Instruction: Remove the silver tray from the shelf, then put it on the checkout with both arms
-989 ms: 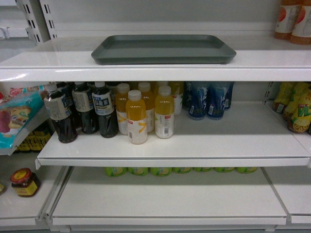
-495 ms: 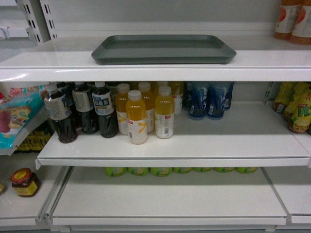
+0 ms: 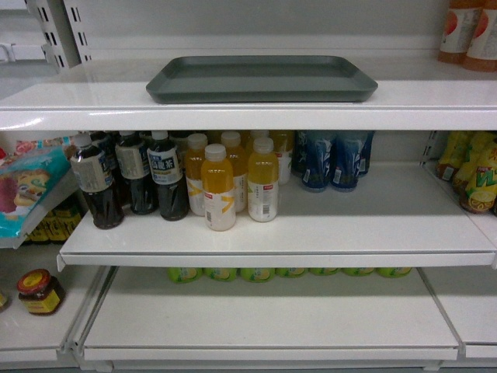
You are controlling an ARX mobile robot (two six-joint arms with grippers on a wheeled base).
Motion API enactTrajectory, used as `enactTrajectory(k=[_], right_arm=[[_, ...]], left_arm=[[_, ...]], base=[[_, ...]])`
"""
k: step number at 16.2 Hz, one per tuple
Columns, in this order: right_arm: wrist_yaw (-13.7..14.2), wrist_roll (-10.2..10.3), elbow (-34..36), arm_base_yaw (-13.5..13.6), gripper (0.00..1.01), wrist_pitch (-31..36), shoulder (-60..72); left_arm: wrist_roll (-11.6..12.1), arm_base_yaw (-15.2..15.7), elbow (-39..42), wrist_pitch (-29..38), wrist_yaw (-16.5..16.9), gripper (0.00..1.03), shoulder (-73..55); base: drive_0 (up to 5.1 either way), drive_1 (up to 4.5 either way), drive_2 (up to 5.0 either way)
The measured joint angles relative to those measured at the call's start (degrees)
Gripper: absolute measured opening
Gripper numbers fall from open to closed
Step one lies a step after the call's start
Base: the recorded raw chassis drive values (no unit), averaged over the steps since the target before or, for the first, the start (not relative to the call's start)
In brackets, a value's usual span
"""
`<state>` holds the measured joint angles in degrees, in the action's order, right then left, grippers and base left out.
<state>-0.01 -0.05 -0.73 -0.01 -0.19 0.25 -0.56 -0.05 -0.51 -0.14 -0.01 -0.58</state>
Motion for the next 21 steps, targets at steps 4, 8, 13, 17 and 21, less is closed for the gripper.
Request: enactTrajectory(k=[4,8,13,17,21], right_arm=[[0.00,0.00,0.00,0.00,0.98,0.00,0.00],[0.00,0.00,0.00,0.00,0.98,0.00,0.00],[0.00,0.00,0.00,0.00,0.98,0.22,0.00],[-0.02,0.00,0.00,0.00,0.98,0.13,0.00],[0.02,0.00,0.00,0.00,0.98,-0.33,0.00]], left_arm=[[0.00,0.00,0.00,-0.02,0.00,0.98,0.00],[0.00,0.00,0.00,-0.04,0.00,0.98,0.00],[0.00,0.00,0.00,0.13,0.00,0.98,0.00],[0.00,0.00,0.00,0.13,0.00,0.98,0.00],[0.00,0.00,0.00,-0.13,0.00,0.98,0.00]], base=[[0.0,0.60,-0.6],[0.0,4.16,-4.2],[0.0,4.28,-4.4],[0.0,4.31,-4.3],[0.0,4.36,-4.3]])
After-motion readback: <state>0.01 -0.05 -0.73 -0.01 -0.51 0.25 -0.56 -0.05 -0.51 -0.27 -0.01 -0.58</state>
